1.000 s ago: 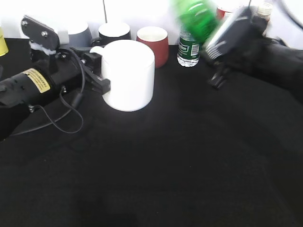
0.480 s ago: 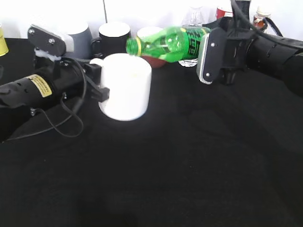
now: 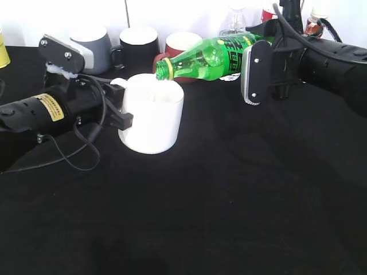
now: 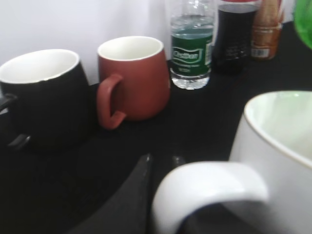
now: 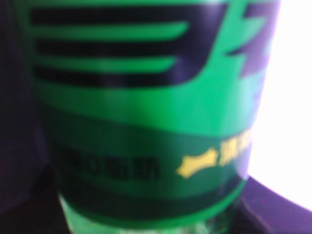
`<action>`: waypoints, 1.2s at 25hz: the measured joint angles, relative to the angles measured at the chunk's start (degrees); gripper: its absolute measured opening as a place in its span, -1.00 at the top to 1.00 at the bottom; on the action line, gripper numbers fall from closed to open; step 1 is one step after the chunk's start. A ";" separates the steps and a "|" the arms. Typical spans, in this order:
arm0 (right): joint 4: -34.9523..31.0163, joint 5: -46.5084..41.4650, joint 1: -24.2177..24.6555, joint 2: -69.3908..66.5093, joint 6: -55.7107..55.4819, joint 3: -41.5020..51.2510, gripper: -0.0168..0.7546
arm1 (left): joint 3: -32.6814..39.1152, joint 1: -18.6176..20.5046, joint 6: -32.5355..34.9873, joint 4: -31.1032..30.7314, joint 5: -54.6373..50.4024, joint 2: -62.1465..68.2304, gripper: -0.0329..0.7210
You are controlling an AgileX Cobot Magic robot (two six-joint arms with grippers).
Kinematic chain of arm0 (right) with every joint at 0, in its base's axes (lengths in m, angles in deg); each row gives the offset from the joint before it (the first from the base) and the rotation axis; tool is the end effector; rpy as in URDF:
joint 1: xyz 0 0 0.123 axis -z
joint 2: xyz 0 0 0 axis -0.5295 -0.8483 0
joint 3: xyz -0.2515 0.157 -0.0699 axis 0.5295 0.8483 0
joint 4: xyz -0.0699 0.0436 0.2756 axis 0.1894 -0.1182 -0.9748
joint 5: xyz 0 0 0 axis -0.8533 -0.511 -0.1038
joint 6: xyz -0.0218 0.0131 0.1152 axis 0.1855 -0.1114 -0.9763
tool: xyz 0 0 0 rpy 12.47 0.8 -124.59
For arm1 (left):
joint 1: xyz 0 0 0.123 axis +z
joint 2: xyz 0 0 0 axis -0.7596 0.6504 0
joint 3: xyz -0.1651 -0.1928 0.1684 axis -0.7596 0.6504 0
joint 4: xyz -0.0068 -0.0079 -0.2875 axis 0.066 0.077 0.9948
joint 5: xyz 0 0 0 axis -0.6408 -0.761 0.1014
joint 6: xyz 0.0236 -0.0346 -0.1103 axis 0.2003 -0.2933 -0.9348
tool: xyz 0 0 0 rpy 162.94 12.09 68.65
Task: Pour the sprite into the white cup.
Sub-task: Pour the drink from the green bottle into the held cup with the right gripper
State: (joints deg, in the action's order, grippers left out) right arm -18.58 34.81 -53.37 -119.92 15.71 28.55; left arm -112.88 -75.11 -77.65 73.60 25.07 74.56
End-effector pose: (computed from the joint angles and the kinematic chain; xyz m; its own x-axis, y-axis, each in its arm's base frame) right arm 0.3841 0.1619 0.1994 0.4393 -0.8971 -0.0472 -0.1998 -0.0463 -0.9787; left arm 0.3301 -0.1842 0.1534 -0.1662 0.1596 -0.9731 0.6093 0.7925 0.0259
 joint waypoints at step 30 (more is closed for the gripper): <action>-0.18 1.49 0.00 0.00 -9.18 -0.07 -0.07 | 0.00 0.00 0.21 -2.32 2.56 0.11 0.71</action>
State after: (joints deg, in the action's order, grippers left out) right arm -18.76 36.31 -53.37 -119.92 6.52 28.49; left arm -112.88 -75.11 -77.44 71.28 27.63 74.66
